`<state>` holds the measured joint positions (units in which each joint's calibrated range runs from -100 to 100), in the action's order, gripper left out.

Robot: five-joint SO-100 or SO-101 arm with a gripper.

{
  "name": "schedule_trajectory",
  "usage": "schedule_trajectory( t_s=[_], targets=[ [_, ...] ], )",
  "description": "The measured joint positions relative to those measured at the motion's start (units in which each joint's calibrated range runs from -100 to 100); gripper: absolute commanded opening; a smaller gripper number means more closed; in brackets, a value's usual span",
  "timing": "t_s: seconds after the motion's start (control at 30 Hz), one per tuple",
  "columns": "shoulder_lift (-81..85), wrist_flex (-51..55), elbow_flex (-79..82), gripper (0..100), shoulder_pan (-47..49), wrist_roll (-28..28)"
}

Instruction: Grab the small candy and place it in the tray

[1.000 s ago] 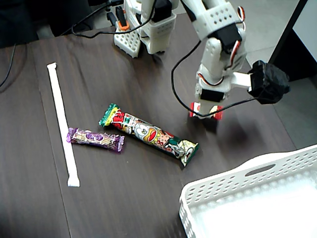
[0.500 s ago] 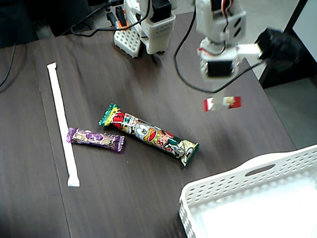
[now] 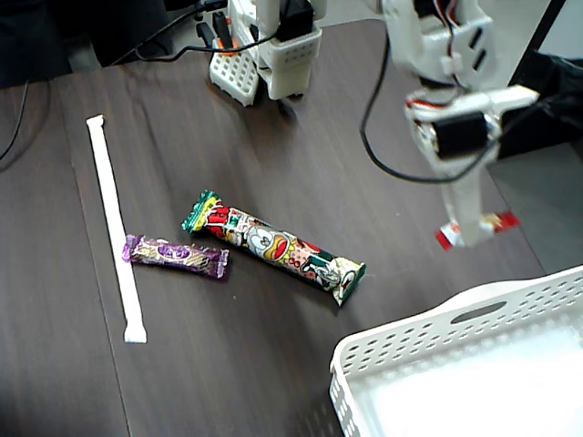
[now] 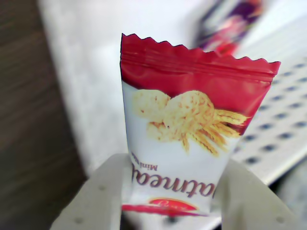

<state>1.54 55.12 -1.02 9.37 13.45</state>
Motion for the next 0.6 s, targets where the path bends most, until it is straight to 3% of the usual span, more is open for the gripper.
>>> schedule_trajectory(
  t_s=[0.4,0.6],
  targets=[
    [-31.1,0.0,-39.5,5,-1.2,0.0],
    [-41.6,4.9,-53.6,22,-0.7,0.0]
  ],
)
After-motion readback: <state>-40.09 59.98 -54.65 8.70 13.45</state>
